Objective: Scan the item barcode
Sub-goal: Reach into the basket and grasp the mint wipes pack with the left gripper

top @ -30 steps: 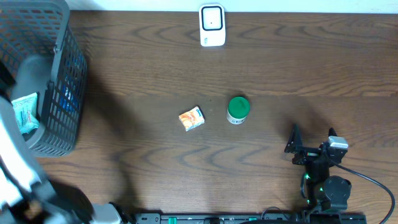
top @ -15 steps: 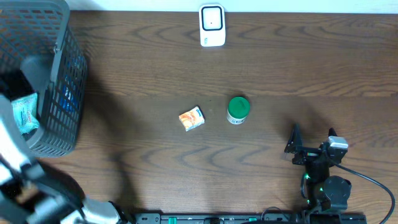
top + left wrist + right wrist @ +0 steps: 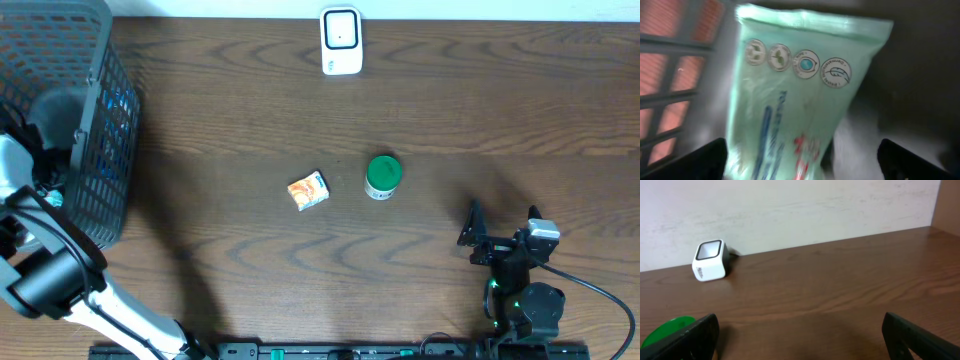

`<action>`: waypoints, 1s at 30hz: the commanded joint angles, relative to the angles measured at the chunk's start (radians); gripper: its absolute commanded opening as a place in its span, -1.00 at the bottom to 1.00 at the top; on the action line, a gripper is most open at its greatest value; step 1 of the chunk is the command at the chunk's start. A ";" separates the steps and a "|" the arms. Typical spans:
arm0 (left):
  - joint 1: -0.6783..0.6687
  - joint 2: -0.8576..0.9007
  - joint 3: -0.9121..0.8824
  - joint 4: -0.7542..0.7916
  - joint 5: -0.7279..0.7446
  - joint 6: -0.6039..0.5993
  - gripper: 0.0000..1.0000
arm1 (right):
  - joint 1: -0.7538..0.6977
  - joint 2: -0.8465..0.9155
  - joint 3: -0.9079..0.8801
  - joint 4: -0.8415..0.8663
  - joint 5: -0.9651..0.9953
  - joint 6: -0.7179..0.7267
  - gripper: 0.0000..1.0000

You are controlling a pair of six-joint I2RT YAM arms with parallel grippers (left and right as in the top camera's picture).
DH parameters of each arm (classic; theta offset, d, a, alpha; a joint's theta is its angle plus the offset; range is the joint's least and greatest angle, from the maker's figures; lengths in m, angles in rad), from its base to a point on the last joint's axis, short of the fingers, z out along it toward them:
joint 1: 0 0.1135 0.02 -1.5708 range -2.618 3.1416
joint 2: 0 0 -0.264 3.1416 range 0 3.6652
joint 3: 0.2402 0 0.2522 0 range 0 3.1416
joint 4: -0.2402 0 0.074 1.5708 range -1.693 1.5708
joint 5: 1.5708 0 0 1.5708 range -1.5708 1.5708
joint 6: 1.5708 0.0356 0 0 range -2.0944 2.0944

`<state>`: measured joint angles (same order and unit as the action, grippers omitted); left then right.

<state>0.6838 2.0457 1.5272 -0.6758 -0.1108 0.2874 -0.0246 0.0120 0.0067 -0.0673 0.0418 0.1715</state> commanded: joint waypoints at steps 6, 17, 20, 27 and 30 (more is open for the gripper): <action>0.002 0.055 0.017 0.028 -0.007 0.019 -0.10 | 0.006 -0.005 -0.001 -0.003 0.009 -0.012 0.99; -0.010 -0.256 0.157 0.066 -0.051 -0.199 -0.76 | 0.006 -0.005 -0.001 -0.003 0.009 -0.012 0.98; -0.043 -0.411 0.185 0.102 0.061 -0.289 -0.76 | 0.006 -0.005 -0.001 -0.003 0.009 -0.012 0.99; -0.291 -0.700 0.186 0.145 0.309 -0.312 -0.76 | 0.006 -0.005 -0.001 -0.003 0.009 -0.012 0.99; -0.480 -0.745 0.185 0.045 0.308 -0.311 -0.76 | 0.006 -0.005 -0.001 -0.003 0.009 -0.012 0.98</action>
<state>0.3393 1.2953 1.7321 -0.5571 0.1257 0.0017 -0.0246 0.0120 0.0067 -0.0673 0.0418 0.1715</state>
